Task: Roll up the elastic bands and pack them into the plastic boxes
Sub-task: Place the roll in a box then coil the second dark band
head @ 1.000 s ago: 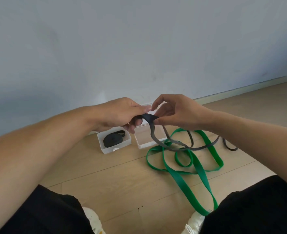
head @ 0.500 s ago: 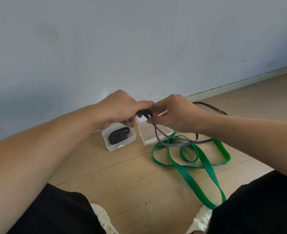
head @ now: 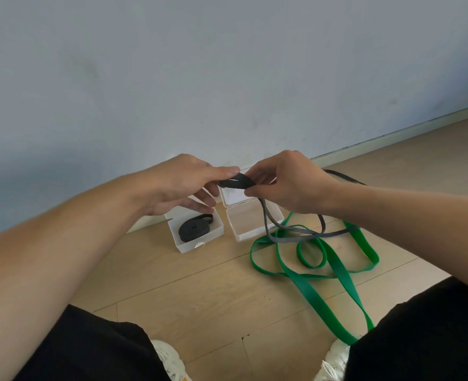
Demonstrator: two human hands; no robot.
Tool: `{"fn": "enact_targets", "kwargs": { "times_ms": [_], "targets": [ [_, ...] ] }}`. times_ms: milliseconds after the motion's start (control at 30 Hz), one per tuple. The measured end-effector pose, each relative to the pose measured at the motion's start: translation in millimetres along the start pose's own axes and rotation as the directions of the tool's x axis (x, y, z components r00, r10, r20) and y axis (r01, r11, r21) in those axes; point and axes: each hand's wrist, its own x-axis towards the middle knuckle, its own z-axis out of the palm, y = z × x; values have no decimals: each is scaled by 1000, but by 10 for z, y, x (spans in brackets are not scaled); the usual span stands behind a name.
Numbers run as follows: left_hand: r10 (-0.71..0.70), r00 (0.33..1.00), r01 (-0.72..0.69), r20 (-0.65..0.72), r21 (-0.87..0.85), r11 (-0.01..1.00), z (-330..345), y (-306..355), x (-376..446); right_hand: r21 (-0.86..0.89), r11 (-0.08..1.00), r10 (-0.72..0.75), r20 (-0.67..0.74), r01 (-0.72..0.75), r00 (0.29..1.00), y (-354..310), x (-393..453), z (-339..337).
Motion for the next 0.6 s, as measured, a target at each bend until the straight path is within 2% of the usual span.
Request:
{"fn": "enact_targets", "kwargs": {
  "times_ms": [167,367,467,600],
  "targets": [
    [23,1000,-21,20,-99,995,27,12,-27,120,993,-21,-7,22,1000,-69,-39,14],
    [10,999,-2,36,-240,971,80,66,-43,232,972,-9,-108,34,994,-120,-9,-18],
    [-40,998,52,50,-273,961,66,91,-68,202,978,-25,-149,55,989,-134,-20,-48],
    [-28,1000,25,-5,-286,958,68,123,-78,195,977,-44,-221,89,974,-162,-54,-49]
  ]
}}
